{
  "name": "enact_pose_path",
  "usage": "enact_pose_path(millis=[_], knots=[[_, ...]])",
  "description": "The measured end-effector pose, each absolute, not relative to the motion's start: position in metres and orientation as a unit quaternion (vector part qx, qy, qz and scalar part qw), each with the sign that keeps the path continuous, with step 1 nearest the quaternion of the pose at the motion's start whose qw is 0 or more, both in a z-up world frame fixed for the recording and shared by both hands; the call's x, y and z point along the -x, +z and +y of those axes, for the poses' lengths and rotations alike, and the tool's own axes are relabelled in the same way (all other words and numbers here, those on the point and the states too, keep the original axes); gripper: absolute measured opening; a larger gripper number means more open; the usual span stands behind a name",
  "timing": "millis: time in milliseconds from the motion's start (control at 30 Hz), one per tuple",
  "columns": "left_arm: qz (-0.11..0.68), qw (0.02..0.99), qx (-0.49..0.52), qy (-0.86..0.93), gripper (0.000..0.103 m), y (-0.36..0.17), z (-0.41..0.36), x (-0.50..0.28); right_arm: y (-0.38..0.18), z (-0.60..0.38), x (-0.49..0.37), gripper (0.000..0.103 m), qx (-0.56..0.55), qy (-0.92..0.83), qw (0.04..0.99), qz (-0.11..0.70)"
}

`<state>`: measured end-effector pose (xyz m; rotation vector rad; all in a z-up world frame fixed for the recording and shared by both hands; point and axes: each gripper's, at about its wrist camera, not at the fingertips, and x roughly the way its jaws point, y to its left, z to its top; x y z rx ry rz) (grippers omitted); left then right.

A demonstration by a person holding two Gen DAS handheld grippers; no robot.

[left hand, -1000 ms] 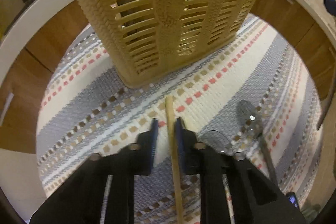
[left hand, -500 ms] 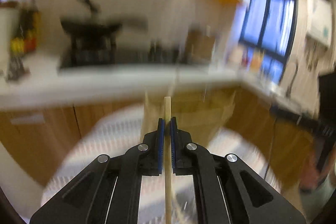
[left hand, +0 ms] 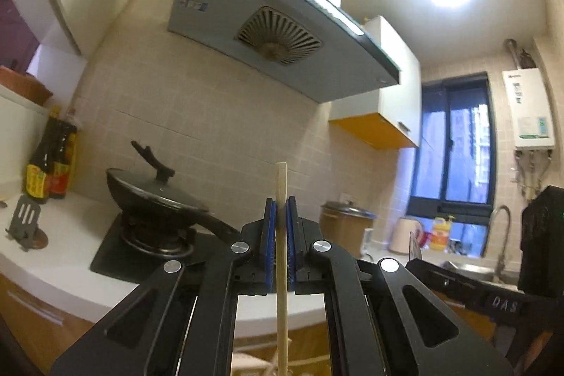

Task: Organize utensils
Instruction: 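Open the right tool over the basket while the left tool inserts the chopstick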

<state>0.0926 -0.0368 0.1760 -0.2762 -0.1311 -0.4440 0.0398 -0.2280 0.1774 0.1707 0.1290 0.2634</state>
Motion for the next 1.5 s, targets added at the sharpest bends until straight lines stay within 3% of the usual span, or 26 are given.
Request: enact_pose_path(millis=[300,667,700,733,767,833,1067,1167,1300,1400,1500], knots=[[-0.006,0.969,0.168,-0.181,0.004,0.132,-0.032,-0.154,0.127,-0.201,-0.086,0.029,-0.033,0.071,0.995,0.065],[0.009,0.977,0.122,-0.176,0.006,0.113,-0.032,-0.144,0.099,-0.206,-0.073,0.03,-0.027,0.069,0.994,0.082],[0.009,0.976,0.122,-0.178,0.009,0.114,-0.031,-0.14,0.099,-0.207,-0.068,0.032,-0.028,0.073,0.993,0.087],[0.012,0.976,0.122,-0.18,0.021,0.114,-0.029,-0.136,0.1,-0.208,-0.062,0.036,-0.028,0.076,0.993,0.09],[0.017,0.975,0.124,-0.185,0.026,0.115,-0.026,-0.131,0.101,-0.209,-0.056,0.04,-0.027,0.076,0.993,0.091],[0.027,0.972,0.129,-0.196,0.027,0.116,-0.017,-0.122,0.102,-0.212,-0.042,0.058,-0.025,0.073,0.993,0.09],[0.059,0.971,0.115,-0.2,0.029,0.119,0.009,-0.079,0.108,-0.215,0.009,0.059,-0.007,0.068,0.991,0.116],[0.095,0.97,0.088,-0.205,0.04,0.112,0.016,-0.057,0.104,-0.213,0.035,0.059,0.004,0.072,0.987,0.147],[0.202,0.949,0.064,-0.234,0.04,0.084,0.013,-0.047,0.086,-0.21,0.049,0.059,0.005,0.079,0.973,0.217],[0.335,0.904,0.019,-0.267,0.04,0.041,-0.007,-0.051,0.06,-0.209,0.043,0.059,-0.017,0.091,0.948,0.305],[0.427,0.859,-0.035,-0.279,0.039,-0.002,-0.03,-0.051,0.033,-0.206,0.029,0.05,-0.027,0.106,0.915,0.387]])
